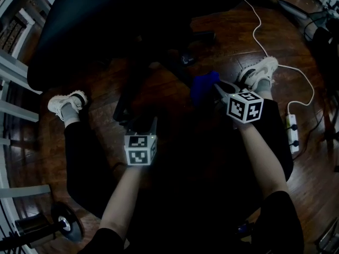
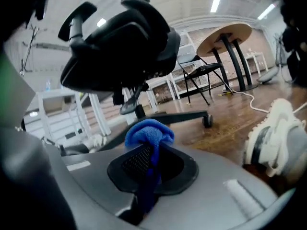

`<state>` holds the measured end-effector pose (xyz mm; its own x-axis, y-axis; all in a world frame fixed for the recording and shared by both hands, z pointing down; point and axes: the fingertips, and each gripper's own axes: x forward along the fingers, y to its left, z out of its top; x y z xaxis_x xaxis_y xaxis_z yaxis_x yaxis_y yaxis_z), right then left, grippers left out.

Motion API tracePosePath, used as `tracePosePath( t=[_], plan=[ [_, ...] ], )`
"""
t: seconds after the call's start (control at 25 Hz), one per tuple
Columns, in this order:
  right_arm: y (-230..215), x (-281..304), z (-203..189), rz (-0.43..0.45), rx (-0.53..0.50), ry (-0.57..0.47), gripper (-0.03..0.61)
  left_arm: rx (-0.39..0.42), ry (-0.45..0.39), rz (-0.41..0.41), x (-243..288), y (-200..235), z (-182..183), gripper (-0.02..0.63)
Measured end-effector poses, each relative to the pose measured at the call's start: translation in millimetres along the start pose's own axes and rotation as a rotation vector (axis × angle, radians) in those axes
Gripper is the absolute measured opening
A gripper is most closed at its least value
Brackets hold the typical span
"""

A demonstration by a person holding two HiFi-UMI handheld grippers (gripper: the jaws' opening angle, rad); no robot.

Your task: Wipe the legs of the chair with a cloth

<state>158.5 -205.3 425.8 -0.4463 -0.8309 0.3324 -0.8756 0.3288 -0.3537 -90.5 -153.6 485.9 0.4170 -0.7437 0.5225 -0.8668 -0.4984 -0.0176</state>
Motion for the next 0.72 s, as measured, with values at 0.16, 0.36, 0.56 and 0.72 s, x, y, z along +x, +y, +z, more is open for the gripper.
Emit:
tracePosePath(
  t=[0.16,0.36,0.56,0.72],
  plan=[
    [-11.7,19.0,51.4,0.111,0.195,-0.132,0.034,0.028,-0.033,0.037,-5.2,5.5,12.3,0.15],
    [-34.0,69.6,59.0,0.151,0.188,-0.059,0.034,0.065,-0.038,0.125,-5.4,46.1,27.2,0.15],
    [-28.9,130.9,46.5,0.191,0.129,0.062,0.034,0.071,-0.009,0.152,-18.7,62.2,26.4,0.15],
    [-24.6,163.4,23.7,0.212,0.127,0.173,0.034,0.081,0.018,0.154,-16.4,64.4,17.4,0.15]
  ],
)
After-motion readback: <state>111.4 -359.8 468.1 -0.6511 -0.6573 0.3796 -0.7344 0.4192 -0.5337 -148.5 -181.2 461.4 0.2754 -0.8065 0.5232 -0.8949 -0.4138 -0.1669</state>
